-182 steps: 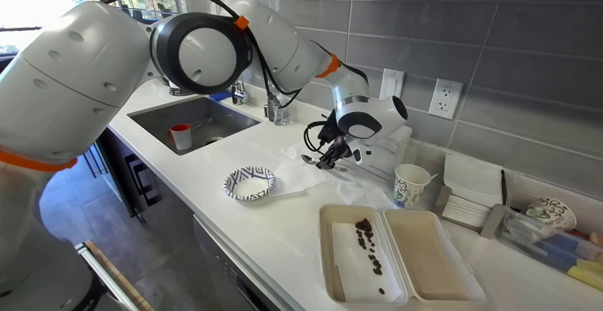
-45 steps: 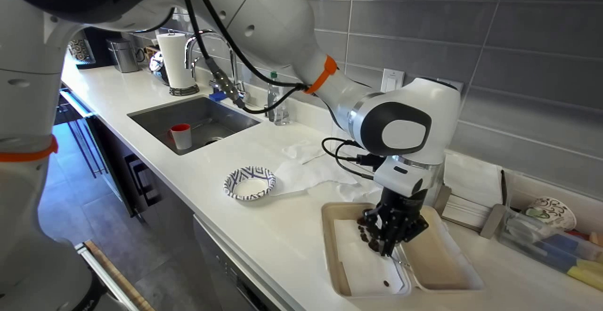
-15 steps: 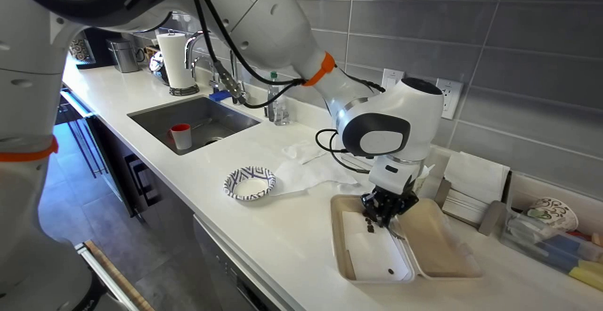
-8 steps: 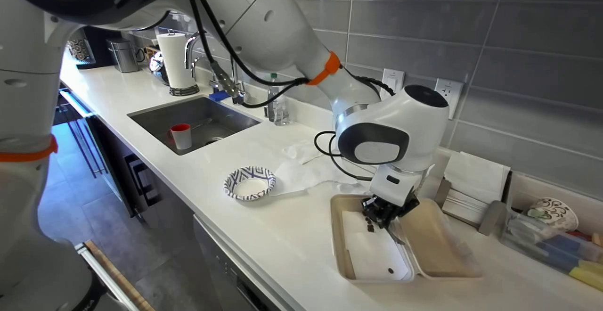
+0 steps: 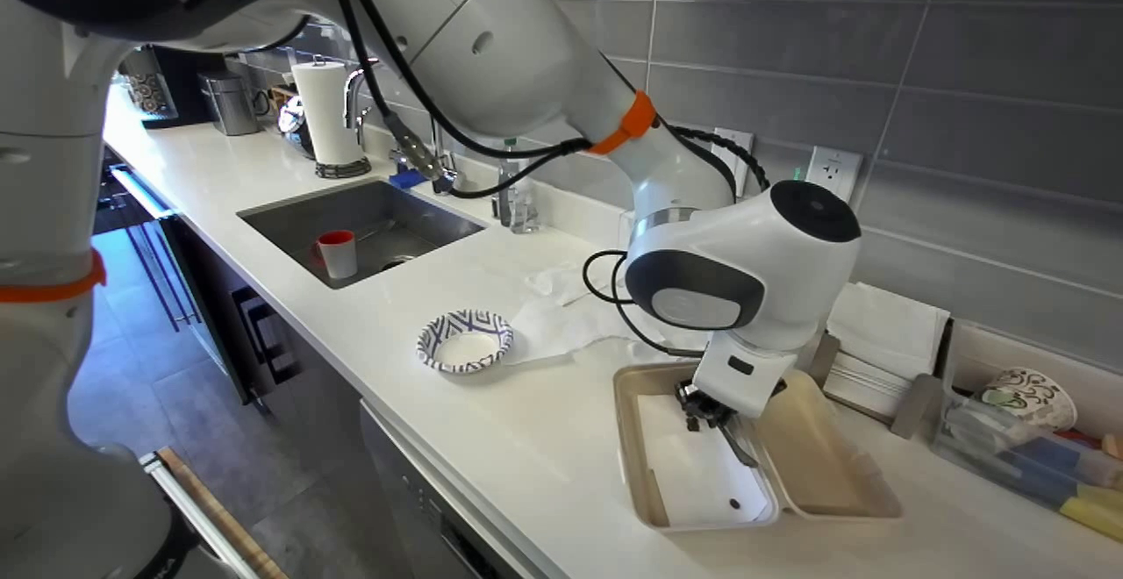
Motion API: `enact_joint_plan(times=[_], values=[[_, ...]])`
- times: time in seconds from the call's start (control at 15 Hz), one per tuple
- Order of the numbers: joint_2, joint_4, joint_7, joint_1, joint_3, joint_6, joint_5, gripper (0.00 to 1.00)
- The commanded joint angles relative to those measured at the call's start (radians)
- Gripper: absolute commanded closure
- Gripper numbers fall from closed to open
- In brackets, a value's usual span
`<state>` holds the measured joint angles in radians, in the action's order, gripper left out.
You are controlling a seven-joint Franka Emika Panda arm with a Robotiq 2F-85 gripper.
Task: Pick up the spoon from the counter and scoop some of the contents in the bowl and pour them in the cup
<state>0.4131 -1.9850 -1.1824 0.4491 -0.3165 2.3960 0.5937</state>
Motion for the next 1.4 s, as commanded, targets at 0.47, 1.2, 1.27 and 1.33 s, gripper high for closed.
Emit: enact_joint_plan(times=[0.47,1.2,1.27,1.33], values=[[-0.117,-0.075,0.119,-0.008,-0.035,0.007,0.054,0.98],[-0.114,0.076,-0.080,-0.032,-0.067,-0.075,-0.041,0.98],[-0.107,0.102,-0.089,-0.027,-0.065,-0.098,-0.046,0.98],[-0.105,0.125,-0.093,-0.024,-0.063,-0.121,-0.049,0.98]])
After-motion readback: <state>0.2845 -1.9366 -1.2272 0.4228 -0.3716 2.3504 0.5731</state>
